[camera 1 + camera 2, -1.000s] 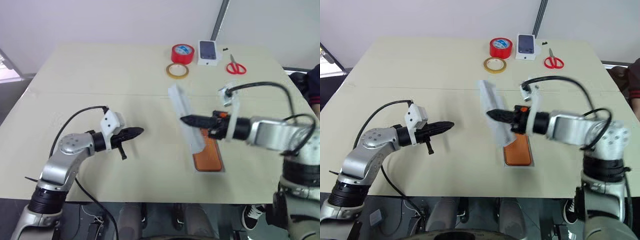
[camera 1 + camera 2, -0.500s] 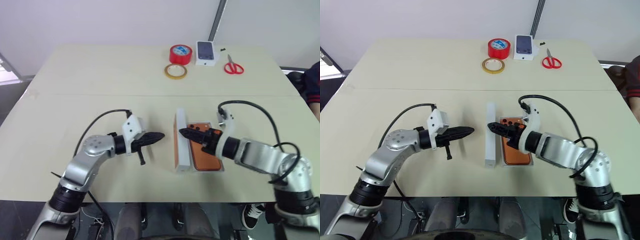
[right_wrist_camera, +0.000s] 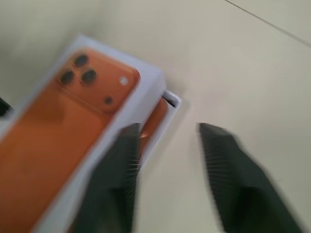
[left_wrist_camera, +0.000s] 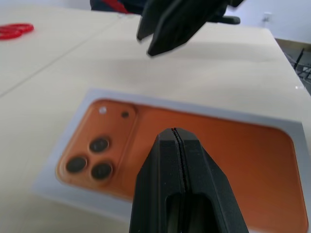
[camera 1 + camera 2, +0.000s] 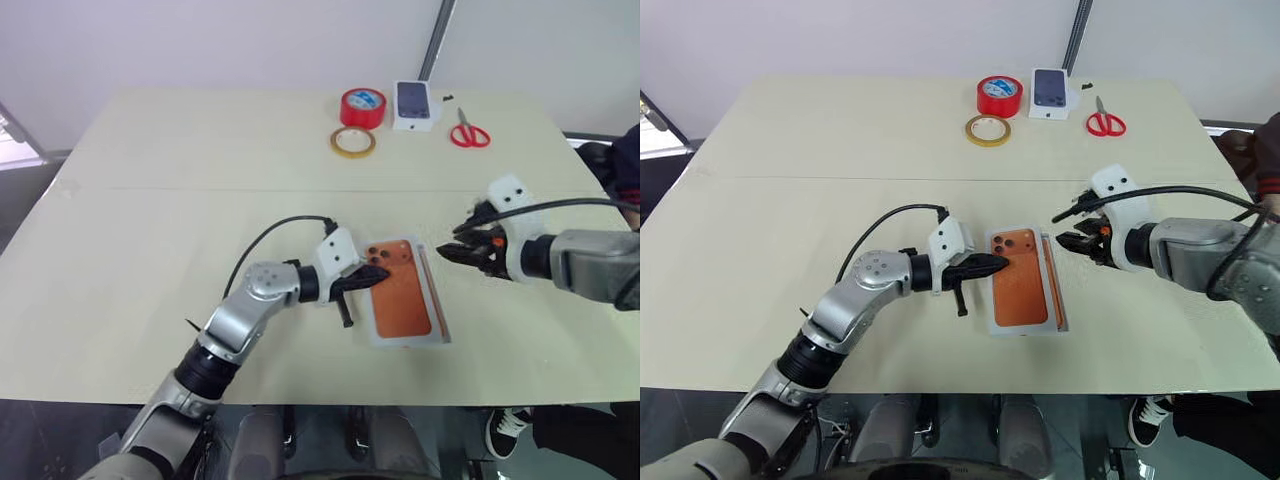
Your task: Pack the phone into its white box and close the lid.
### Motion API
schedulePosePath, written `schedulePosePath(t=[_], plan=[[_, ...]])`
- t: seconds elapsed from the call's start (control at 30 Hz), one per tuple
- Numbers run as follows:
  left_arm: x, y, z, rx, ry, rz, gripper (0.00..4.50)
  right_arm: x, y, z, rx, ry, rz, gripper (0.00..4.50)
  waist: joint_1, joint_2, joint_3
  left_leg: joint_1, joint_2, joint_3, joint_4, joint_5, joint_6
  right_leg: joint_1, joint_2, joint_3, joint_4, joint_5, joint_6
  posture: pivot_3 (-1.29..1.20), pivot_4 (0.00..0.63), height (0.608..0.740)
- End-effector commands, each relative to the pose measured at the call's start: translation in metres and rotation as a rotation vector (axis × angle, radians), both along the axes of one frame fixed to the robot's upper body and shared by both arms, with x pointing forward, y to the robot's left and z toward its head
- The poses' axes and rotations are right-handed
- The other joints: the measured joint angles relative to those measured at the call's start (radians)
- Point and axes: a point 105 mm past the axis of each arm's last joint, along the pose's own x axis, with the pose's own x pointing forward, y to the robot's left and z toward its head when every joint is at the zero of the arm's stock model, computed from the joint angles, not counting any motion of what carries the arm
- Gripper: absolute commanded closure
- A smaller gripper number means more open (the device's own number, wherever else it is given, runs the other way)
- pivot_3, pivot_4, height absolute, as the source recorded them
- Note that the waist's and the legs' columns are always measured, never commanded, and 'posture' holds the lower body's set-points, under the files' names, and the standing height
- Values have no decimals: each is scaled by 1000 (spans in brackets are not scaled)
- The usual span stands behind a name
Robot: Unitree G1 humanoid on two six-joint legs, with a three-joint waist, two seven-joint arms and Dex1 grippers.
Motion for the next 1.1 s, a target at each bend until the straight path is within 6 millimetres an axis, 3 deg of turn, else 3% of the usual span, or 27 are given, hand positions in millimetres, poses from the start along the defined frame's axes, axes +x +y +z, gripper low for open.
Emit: schedulePosePath(t=[0.03, 0.13, 0.23, 0.33, 0.47, 0.7, 1.1], plan=[[7, 15, 21, -53, -35, 64, 4500, -2, 6, 10, -114, -112, 113, 4425, 0, 0, 0, 0, 0, 0, 0, 0, 0, 0, 0, 0, 0, 0, 0, 0, 150, 740], [10, 32, 25, -46, -43, 107, 4500, -5, 4, 4, -209, -130, 168, 4425, 0, 0, 0, 0, 0, 0, 0, 0, 0, -2, 1, 0, 2, 0, 0, 0, 150, 740], [6, 56, 12, 51, -11, 124, 4500, -9, 4, -5, -267, -110, 227, 4425, 0, 0, 0, 0, 0, 0, 0, 0, 0, -2, 0, 0, 2, 0, 0, 0, 150, 740], [-6, 65, -2, 147, 37, 77, 4500, -12, 5, -12, -301, -98, 279, 4425, 0, 0, 0, -1, 0, 0, 0, 0, 0, -2, 0, 0, 1, 0, 0, 0, 150, 740], [-11, 59, -20, 241, 71, 37, 4500, -13, 9, -19, -311, -83, 322, 4425, 4, 0, 0, -1, -1, 0, 0, 0, -1, -2, -2, 0, 1, 0, 0, 0, 150, 740], [-8, 32, -30, 260, 125, 11, 4500, -15, 13, -26, -307, -64, 353, 4425, 1, 0, 0, -2, -2, 0, 1, 0, 0, -2, -3, 0, 1, 0, 0, 0, 150, 740], [-9, 11, -26, 216, 132, -36, 4500, -18, 14, -26, -305, -61, 364, 4425, 2, 0, 0, -2, -1, 0, 1, 0, 0, -2, -1, 0, 1, 0, 0, 0, 150, 740]])
